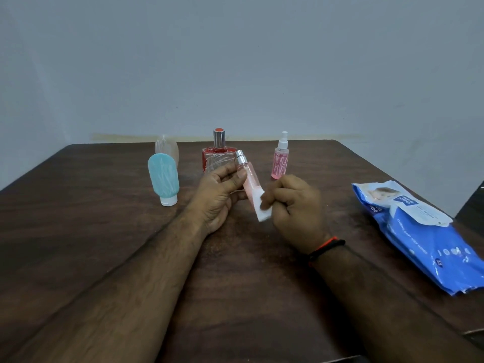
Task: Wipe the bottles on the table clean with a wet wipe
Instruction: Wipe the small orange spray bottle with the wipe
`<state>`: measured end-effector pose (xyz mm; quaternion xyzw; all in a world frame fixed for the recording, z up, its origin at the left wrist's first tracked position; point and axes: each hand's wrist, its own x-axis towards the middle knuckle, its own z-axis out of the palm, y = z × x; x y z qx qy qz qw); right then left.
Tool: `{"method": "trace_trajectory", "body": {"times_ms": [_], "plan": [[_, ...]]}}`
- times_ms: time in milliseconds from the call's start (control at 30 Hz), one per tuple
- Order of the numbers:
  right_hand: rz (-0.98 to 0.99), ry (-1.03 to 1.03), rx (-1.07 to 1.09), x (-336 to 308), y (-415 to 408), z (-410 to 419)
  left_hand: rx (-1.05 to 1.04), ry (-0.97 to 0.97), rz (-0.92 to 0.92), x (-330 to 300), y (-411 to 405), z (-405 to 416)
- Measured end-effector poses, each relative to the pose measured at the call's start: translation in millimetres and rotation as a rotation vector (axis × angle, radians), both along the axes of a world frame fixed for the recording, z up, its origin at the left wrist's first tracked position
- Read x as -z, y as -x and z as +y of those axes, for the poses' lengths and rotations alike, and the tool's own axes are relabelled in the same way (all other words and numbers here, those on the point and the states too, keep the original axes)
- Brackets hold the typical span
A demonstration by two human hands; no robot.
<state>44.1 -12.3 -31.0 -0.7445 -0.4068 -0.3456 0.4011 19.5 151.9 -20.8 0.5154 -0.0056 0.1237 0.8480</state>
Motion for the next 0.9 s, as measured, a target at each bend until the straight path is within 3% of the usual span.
{"method": "trace_trajectory", "body": {"times_ms": [200,500,900], "plan": [[0.095,-0.196,0.163,-3.2,-4.3,-3.9,0.030,-0.004,0.013,0.5,-0.4,1.6],[0.115,0.091,-0.009,4.5,-7.5,7.6,0.098,0.047,0.017,-1.2,2.8,-2.4],[0.096,-0.027,0.071,-1.2,0.3,-1.4,0.027,0.076,0.039,1.9,-0.5,1.6]]}}
